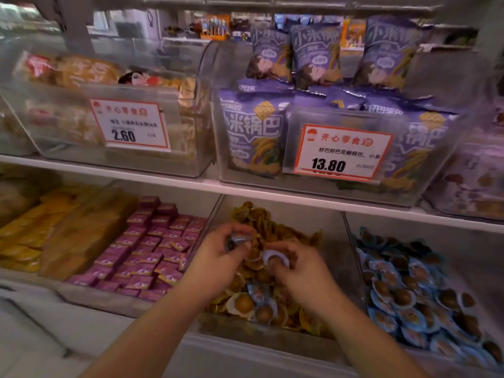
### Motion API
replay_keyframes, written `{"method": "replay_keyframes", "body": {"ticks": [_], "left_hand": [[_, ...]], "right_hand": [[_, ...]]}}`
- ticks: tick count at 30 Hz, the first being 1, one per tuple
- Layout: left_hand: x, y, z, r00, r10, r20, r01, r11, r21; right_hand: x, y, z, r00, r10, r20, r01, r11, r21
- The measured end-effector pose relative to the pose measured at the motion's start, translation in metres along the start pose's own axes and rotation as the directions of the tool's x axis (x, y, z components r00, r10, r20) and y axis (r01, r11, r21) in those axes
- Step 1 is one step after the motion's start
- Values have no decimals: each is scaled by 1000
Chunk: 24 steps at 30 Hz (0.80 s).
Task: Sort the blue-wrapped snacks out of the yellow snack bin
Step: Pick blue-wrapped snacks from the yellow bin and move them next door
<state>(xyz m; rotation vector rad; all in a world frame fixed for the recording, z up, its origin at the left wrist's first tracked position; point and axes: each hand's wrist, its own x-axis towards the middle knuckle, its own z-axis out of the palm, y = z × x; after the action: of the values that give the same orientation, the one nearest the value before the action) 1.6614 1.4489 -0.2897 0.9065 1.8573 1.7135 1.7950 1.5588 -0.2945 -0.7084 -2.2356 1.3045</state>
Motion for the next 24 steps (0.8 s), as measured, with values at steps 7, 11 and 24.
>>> {"method": "replay_keyframes", "body": {"ticks": [7, 11, 24], "left_hand": [[-1, -7, -5, 991, 79, 112, -103, 969, 223], [-11, -12, -7, 915, 106, 390, -368, 617, 695], [-10, -15, -11, 833, -45, 552, -475, 455, 753]], "right_hand": [[-7, 10, -21, 946, -34, 322, 151, 926, -345], [-16, 7, -13, 912, -17, 410, 222, 860, -459], [-19, 15, -13, 976, -36, 216, 155, 812, -562]]}}
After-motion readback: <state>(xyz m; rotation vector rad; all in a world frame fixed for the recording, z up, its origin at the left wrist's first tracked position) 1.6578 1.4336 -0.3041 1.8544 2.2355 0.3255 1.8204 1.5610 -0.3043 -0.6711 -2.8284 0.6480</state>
